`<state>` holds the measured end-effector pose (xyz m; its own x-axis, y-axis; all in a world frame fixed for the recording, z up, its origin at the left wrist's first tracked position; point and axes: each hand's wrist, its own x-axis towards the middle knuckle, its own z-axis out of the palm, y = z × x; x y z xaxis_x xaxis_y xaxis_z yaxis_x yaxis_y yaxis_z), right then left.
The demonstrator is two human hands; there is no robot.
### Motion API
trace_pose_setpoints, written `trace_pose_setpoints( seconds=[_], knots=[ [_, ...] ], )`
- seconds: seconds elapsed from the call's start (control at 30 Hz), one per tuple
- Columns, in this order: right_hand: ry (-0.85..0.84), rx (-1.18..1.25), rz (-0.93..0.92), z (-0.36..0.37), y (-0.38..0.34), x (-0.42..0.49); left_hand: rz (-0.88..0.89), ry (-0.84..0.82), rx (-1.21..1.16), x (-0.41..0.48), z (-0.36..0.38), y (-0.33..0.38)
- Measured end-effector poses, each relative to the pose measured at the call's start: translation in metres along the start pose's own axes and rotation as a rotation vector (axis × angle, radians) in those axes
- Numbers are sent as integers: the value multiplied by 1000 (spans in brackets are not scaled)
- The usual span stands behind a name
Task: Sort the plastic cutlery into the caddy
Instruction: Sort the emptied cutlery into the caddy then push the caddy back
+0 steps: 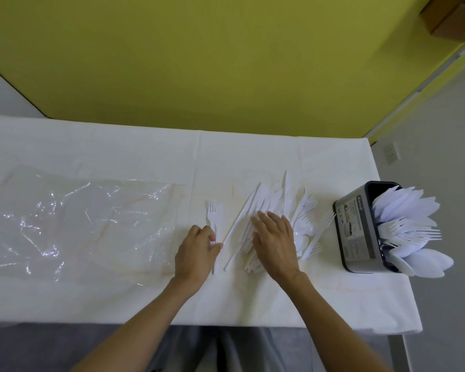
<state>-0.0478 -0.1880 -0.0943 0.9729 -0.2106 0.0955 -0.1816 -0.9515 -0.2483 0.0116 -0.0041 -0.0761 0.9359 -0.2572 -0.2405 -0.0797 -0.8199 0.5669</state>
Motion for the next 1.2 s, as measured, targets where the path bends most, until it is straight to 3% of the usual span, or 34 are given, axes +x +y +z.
trace_pose_setpoints(
  seconds=[0.1, 0.2, 0.3, 0.4, 0.53, 0.67, 0.8, 1.07, 1.2],
  knots=[
    [-68, -3, -66, 2, -2, 0, 37, 4, 89, 0, -2, 2],
    [-34, 24, -106, -1, -8, -5, 51, 22, 163, 1, -2, 4],
    [32, 102, 202, -17, -14, 5, 23, 30, 214, 3, -2, 7],
    [-99, 52, 487, -28, -13, 30, -20, 8, 241, 5, -1, 10],
    [-282, -8, 589, -29, -18, 52, -175, -20, 85, 10, 3, 13],
    [-351, 160, 719, -27, -20, 61, -256, -39, 29, 12, 5, 17],
    [-364, 331, 816, -29, -16, 61, -213, -35, -79, 18, 2, 26],
    [-163, 792, 957, -59, 1, 41, -75, -16, 61, 38, 10, 40],
    [-271, 825, 967, -55, -8, 25, -66, 9, 28, 22, 17, 33]
  ],
)
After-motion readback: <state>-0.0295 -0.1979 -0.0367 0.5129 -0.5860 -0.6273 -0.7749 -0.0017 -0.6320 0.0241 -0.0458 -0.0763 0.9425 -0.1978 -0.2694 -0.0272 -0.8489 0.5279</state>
